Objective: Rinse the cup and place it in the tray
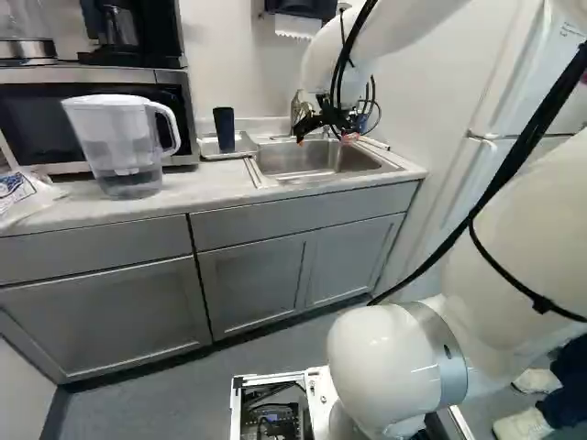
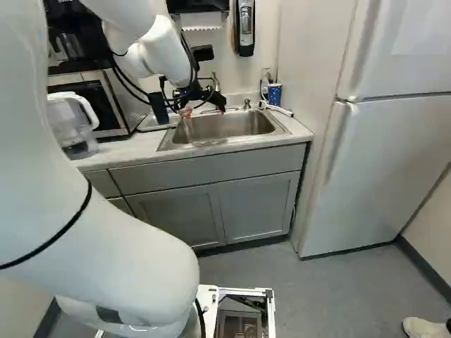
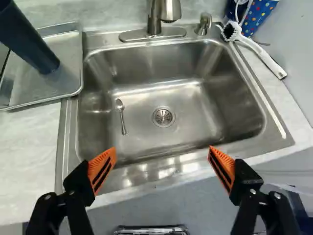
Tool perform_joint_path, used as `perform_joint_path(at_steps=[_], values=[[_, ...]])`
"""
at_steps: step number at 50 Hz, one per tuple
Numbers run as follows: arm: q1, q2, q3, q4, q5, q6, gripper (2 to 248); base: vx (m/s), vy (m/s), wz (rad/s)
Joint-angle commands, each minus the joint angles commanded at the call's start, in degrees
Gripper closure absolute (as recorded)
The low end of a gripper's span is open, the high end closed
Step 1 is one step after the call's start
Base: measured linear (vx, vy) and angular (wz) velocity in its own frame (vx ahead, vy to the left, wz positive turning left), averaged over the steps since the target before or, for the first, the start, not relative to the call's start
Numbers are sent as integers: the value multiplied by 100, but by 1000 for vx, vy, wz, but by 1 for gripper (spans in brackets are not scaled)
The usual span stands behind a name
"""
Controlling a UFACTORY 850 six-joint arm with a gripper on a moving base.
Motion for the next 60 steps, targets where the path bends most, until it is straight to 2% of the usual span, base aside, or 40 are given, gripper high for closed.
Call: perform_joint_path(at_steps=[39, 60], values=[[0, 0, 0, 0, 0, 0, 3, -161, -2, 17], [0, 0, 0, 0, 0, 0, 3, -60, 1, 4]])
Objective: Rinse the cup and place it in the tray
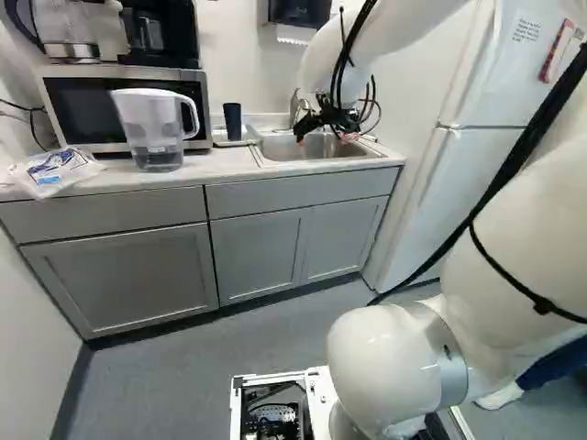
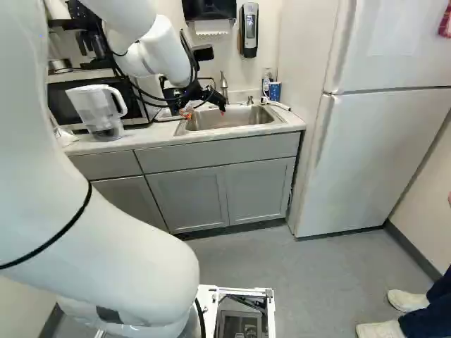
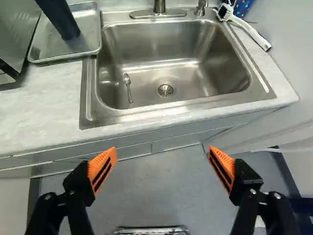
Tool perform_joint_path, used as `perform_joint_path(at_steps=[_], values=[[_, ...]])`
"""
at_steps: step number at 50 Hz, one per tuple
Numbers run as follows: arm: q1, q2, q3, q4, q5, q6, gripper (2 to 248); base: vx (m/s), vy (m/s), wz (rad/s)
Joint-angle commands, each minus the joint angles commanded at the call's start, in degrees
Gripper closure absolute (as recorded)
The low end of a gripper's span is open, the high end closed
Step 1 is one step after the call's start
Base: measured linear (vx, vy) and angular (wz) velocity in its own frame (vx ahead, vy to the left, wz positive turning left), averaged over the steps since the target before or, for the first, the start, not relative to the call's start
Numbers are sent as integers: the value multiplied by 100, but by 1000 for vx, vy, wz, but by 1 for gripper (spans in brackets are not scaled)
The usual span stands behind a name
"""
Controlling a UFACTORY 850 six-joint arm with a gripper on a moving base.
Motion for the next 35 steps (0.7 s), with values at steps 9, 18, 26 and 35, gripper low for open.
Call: perform_joint_path(at_steps=[9, 18, 26, 35], values=[[0, 0, 0, 0, 0, 0, 3, 0, 0, 0], [0, 0, 0, 0, 0, 0, 3, 0, 0, 0], [0, 0, 0, 0, 0, 0, 3, 0, 0, 0], [0, 0, 0, 0, 0, 0, 3, 0, 0, 0]])
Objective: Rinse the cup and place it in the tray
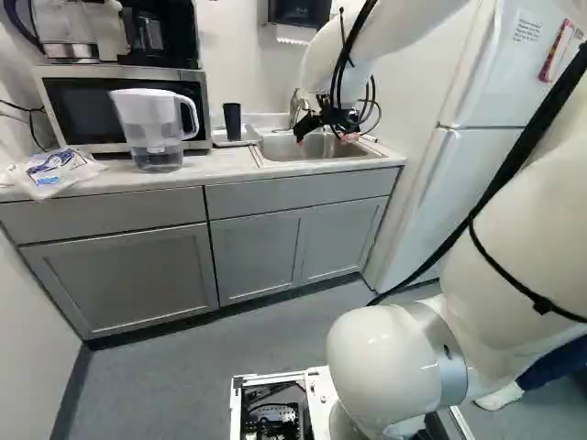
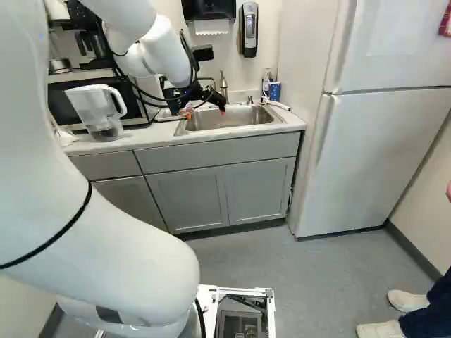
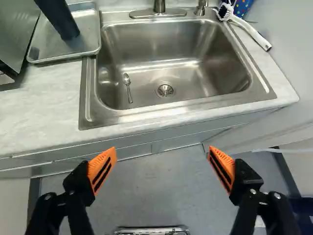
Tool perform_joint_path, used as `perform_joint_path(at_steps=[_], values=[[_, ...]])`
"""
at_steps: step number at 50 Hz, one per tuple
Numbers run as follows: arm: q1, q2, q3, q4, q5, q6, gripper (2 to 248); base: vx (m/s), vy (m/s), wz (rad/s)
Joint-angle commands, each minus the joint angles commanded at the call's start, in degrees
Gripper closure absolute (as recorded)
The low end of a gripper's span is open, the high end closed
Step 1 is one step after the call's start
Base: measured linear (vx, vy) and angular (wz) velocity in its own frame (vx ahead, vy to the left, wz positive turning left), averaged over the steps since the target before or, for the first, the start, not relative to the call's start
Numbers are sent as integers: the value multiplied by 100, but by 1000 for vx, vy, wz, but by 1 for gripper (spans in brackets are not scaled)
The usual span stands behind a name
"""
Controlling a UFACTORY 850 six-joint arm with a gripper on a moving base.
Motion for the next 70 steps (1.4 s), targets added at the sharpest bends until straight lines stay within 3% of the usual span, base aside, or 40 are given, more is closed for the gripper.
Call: perform_joint_path(at_steps=[36, 70], values=[[-5, 21, 136, 34, 197, -28, 3, 0, 0, 0], [-28, 116, 772, 191, 1115, -159, 3, 0, 0, 0]])
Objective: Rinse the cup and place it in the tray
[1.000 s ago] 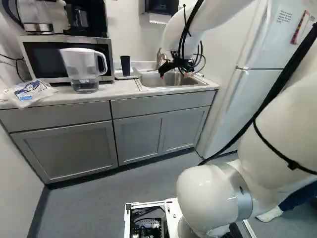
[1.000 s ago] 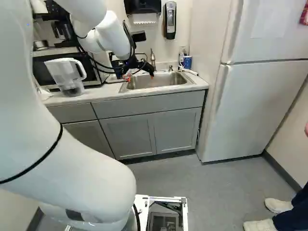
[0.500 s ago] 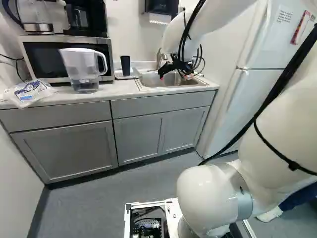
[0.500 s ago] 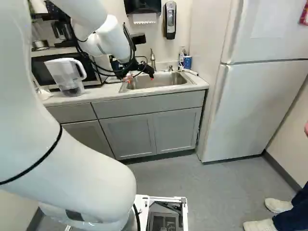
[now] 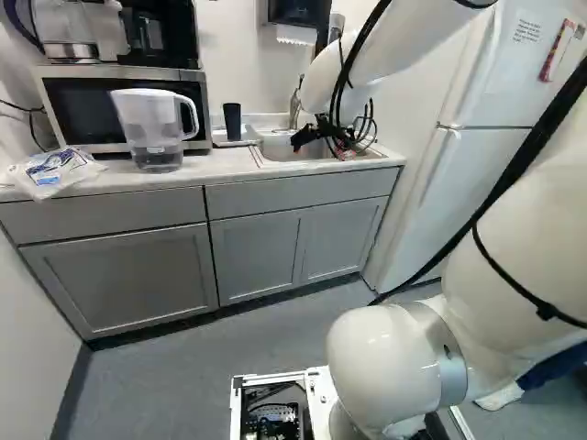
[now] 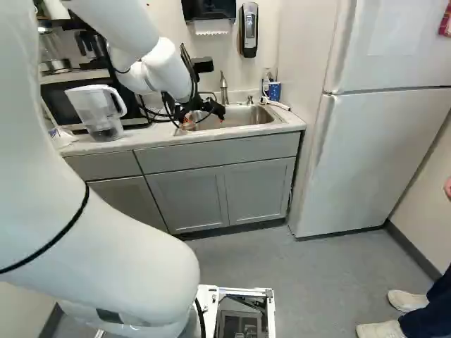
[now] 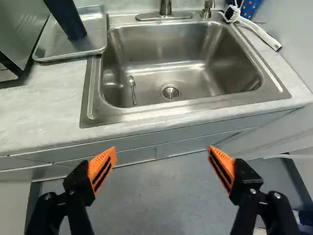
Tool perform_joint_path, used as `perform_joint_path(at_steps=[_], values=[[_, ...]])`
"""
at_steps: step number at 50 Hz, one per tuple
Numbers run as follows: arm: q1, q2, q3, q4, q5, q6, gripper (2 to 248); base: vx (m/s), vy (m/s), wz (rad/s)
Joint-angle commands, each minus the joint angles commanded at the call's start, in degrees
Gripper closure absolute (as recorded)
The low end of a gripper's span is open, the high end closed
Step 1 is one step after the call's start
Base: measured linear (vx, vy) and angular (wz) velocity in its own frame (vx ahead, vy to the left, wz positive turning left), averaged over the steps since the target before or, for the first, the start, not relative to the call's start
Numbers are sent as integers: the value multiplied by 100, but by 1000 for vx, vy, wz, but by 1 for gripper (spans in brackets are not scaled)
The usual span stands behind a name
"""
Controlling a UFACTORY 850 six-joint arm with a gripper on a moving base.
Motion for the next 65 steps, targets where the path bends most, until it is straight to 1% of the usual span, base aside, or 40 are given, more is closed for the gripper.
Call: perform_joint_path(at_steps=[14, 28, 65], values=[[-15, 62, 410, 101, 592, -84, 3, 0, 0, 0], [-33, 137, 907, 224, 1309, -187, 3, 0, 0, 0], [-91, 376, 2496, 617, 3603, -514, 3, 0, 0, 0]])
